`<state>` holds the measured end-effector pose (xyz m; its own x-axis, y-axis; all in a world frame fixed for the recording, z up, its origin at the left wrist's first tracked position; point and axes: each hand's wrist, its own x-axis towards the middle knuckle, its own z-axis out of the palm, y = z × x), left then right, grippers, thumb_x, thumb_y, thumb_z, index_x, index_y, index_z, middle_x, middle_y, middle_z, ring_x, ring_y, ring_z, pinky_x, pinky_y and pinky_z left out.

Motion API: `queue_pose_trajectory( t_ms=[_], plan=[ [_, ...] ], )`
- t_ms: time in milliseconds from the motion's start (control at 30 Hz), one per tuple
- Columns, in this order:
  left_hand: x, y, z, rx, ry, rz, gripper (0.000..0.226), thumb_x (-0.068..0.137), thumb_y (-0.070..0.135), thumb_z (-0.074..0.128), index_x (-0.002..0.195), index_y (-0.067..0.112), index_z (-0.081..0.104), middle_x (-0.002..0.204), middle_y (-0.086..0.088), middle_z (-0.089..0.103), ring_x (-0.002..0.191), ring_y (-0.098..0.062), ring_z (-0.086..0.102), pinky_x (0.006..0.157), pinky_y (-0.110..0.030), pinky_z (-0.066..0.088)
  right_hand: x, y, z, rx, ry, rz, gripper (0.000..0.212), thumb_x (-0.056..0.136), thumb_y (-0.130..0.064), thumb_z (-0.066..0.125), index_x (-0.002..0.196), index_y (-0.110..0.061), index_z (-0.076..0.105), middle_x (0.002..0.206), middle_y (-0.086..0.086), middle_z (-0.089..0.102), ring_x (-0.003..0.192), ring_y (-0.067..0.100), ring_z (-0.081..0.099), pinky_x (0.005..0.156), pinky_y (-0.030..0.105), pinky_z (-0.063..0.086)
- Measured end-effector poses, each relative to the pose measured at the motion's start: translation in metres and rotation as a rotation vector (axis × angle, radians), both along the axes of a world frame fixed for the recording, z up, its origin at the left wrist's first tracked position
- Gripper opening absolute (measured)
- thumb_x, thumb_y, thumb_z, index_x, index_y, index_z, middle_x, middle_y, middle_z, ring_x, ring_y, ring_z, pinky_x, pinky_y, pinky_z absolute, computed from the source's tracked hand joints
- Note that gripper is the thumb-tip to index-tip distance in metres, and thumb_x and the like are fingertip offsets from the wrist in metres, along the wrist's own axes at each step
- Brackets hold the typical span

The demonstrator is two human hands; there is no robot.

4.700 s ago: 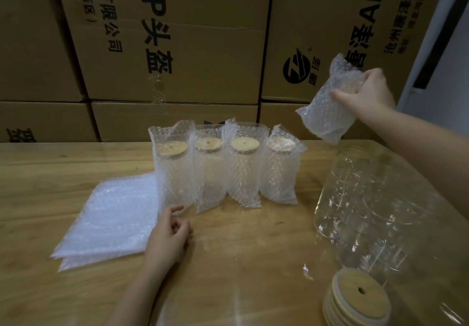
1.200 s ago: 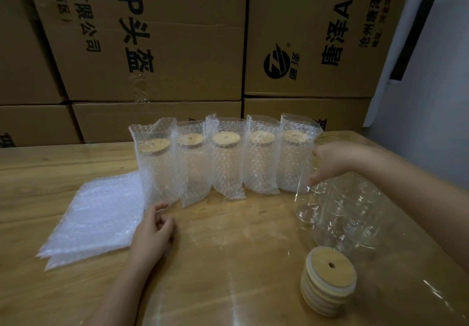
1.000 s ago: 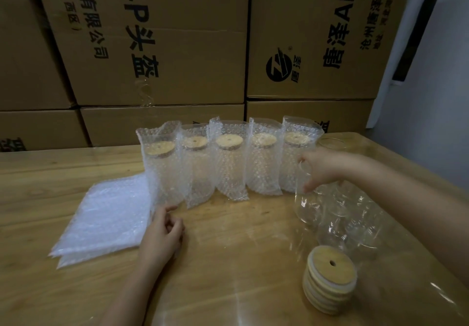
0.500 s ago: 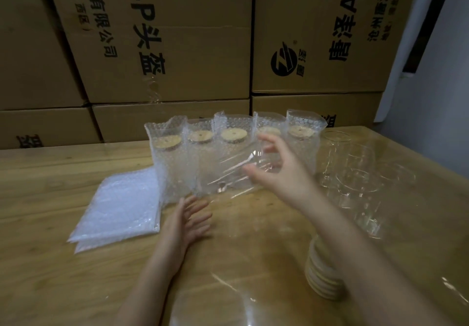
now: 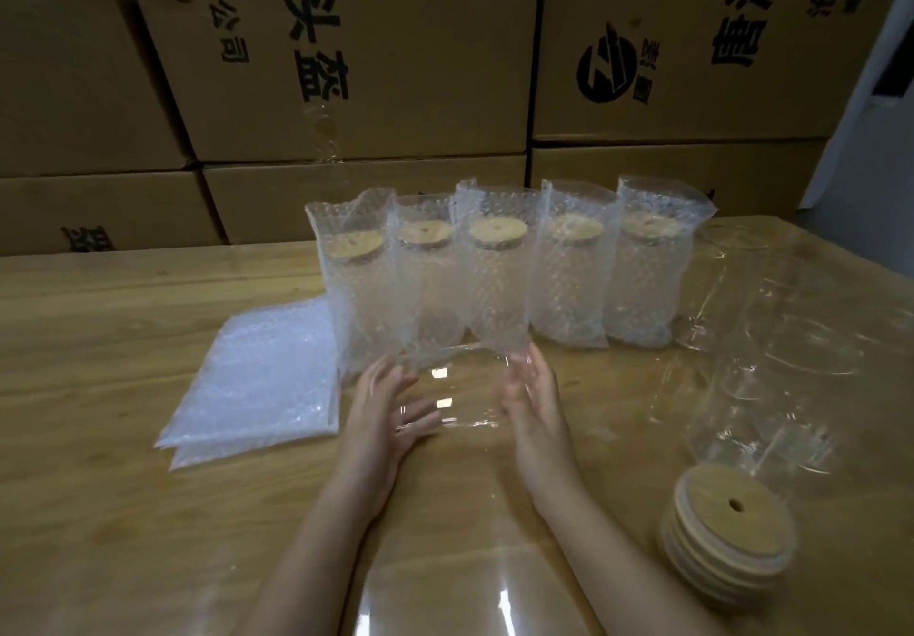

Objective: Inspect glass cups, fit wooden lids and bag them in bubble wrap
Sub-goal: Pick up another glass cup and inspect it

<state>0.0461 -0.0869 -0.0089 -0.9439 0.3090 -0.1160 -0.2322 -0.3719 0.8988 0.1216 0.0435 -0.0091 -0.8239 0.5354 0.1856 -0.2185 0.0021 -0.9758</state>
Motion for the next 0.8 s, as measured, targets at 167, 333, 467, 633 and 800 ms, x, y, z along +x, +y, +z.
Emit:
queue_pose_trajectory(
  t_ms=[167,333,467,633,800],
  plan=[
    [0.0024,-0.0006,-0.0048,-0.25,0.231,-0.092,0.064,0.065,0.062,0.071,0.12,0.04,0.044,0.095,0.002,0.071,0.055,-0.031,0.064,0.035,-0.025,0.042,-0.0014,0.0111,0.0002,-0.09,0.039,-0.063,0.061,0.081,-0.062,0.059,0.132,-0.036,0.038,0.141,0.001,0.05,0.121,0.004,0.052,0.11,0.032,0.038],
    [0.0003,0.0017,-0.0027,-0.144,0.158,0.042,0.06,0.057,0.065,0.06,0.105,0.03,0.052,0.085,0.0,0.069,0.037,-0.018,0.048,0.029,-0.016,0.028,-0.0025,0.0062,-0.0002,-0.047,0.039,0.011,0.053,0.071,-0.07,0.042,0.12,-0.05,0.044,0.142,-0.016,0.046,0.126,-0.005,0.046,0.114,0.037,0.033],
    [0.0006,0.0018,-0.0031,-0.12,0.154,0.092,0.051,0.071,0.058,0.054,0.111,0.027,0.051,0.089,-0.002,0.067,0.035,-0.015,0.048,0.029,-0.015,0.028,-0.0042,0.005,-0.0033,-0.006,0.077,0.014,0.048,0.076,-0.067,0.042,0.122,-0.052,0.044,0.134,-0.032,0.045,0.126,-0.01,0.044,0.115,0.039,0.033],
    [0.0036,0.0006,-0.0005,-0.104,0.146,0.081,0.069,0.062,0.07,0.053,0.114,0.026,0.052,0.092,-0.006,0.068,0.033,-0.009,0.037,0.033,-0.012,0.023,-0.0043,0.0063,-0.0034,0.012,0.091,-0.001,0.051,0.077,-0.067,0.04,0.121,-0.044,0.051,0.128,-0.035,0.052,0.126,-0.007,0.046,0.113,0.041,0.036],
    [0.0063,-0.0008,0.0032,-0.005,0.096,0.057,0.044,0.067,0.062,0.056,0.098,0.031,0.057,0.083,-0.005,0.066,0.031,-0.006,0.028,0.037,-0.009,0.018,-0.0027,0.0048,-0.0049,0.035,0.107,0.0,0.063,0.08,-0.064,0.041,0.125,-0.022,0.056,0.128,-0.026,0.057,0.122,-0.006,0.049,0.11,0.045,0.038]
  ],
)
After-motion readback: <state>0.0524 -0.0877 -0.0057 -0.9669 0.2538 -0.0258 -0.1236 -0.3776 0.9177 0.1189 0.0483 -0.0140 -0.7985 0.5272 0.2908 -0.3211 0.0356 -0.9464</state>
